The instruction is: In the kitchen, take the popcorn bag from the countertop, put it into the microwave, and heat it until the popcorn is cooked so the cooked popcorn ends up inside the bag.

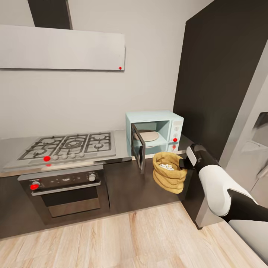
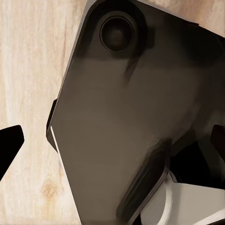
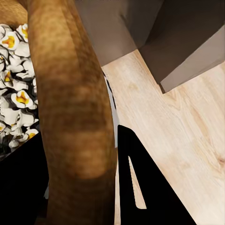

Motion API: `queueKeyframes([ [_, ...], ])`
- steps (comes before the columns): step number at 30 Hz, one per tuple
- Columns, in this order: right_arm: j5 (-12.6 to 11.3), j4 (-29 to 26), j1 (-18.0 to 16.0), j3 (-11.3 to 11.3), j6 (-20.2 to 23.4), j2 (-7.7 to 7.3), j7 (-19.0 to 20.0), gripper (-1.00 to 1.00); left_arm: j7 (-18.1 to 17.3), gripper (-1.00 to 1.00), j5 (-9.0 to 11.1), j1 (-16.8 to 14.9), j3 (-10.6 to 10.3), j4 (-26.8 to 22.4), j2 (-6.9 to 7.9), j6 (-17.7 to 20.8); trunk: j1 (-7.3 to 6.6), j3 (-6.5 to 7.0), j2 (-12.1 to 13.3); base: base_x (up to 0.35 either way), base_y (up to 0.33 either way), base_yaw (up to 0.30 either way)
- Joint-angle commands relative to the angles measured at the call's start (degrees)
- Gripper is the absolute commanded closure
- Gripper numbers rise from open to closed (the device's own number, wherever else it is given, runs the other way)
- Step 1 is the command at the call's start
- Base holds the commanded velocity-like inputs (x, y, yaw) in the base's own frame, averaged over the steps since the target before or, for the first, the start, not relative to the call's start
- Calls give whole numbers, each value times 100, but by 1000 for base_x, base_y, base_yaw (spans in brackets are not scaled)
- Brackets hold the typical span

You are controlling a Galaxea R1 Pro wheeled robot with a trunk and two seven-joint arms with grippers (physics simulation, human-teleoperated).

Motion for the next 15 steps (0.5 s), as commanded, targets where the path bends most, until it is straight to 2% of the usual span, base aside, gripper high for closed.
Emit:
queueKeyframes([
  [1, 52, -5, -5, -43, 18, 6, 25, 100, 3, -100, 21, 1, 9, -6, -1, -10, 0, -6, -4, 0, 0, 27],
  [15, 44, 4, -5, -35, 2, -63, 27, 100, 3, -100, 21, 1, 3, -6, -14, -10, 0, -6, -4, 0, 0, 3],
])
